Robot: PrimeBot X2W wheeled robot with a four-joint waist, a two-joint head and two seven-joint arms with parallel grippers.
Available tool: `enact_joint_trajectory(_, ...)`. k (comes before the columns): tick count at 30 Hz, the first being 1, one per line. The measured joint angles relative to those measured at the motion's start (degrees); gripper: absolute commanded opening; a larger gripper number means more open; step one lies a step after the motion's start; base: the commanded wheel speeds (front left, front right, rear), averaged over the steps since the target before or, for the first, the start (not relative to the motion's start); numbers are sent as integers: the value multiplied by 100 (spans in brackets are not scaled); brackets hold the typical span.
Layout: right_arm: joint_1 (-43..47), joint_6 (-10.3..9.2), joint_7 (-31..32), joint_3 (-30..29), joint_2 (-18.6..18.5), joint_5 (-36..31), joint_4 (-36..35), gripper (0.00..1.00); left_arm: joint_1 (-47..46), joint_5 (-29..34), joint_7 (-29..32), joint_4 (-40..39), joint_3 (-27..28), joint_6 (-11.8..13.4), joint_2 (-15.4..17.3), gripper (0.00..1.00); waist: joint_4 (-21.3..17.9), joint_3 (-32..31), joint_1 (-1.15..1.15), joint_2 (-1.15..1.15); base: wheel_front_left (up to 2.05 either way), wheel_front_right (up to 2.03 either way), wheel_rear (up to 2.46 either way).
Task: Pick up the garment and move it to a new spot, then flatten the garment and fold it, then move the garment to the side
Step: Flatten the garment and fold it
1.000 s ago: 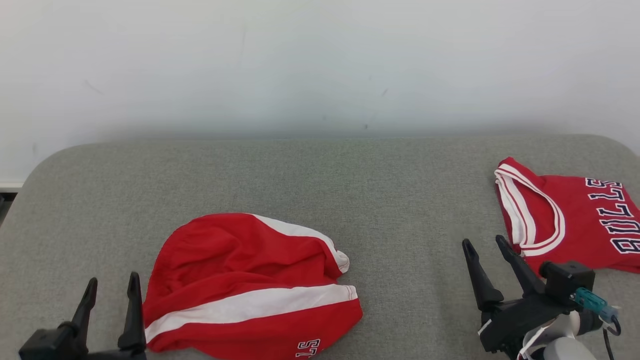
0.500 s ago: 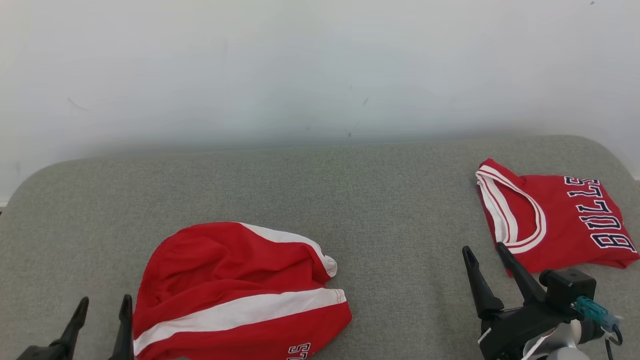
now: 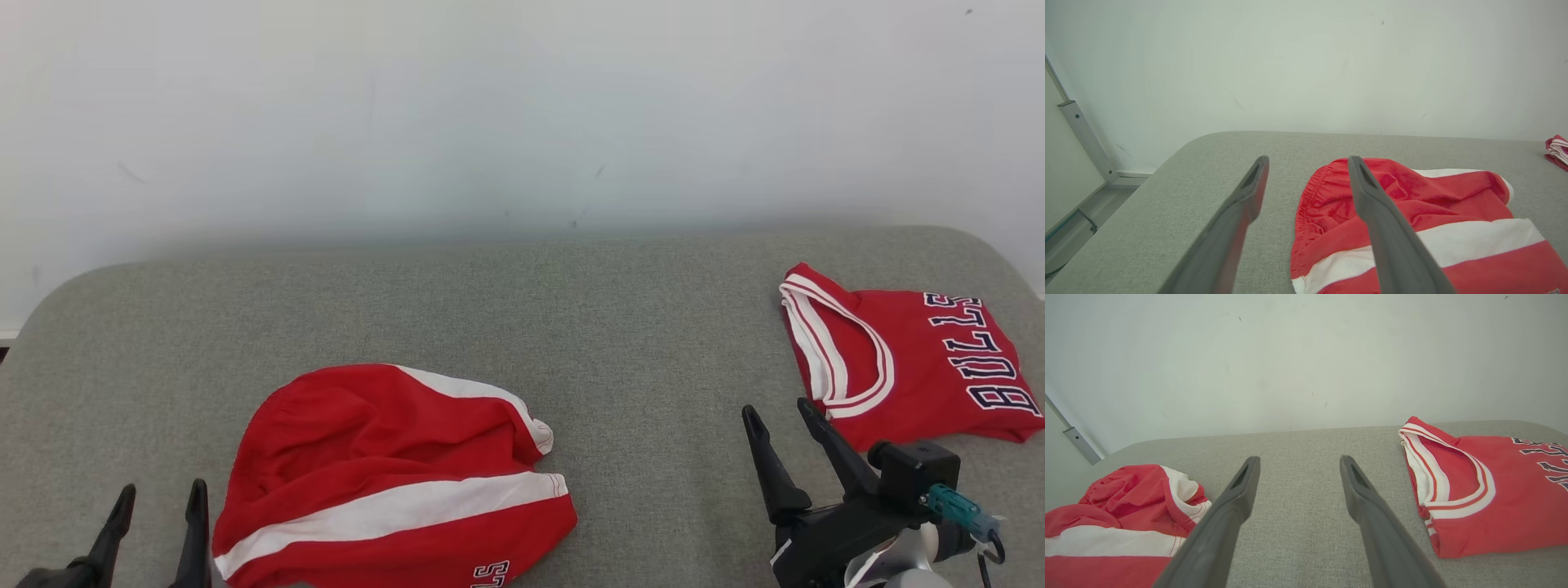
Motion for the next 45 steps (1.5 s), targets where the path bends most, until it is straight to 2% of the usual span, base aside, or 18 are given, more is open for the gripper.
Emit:
enact_joint_trajectory(21, -21, 0, 22, 35, -21, 8, 35, 100, -3, -96, 183, 52, -96, 46, 42, 100, 13, -22, 0, 0, 0, 0, 0)
enact_joint_trajectory(29, -24, 0, 36, 22, -18, 7, 31, 100, -42, 103, 423, 27, -225, 91, 253, 100, 46, 12, 0, 0, 0, 0, 0)
enact_joint_trajectory(45, -20, 0, 182, 143, -29, 34, 37, 100, -46, 49, 593, -59, -315, 88, 289, 100, 152, 49, 0, 0, 0, 0, 0)
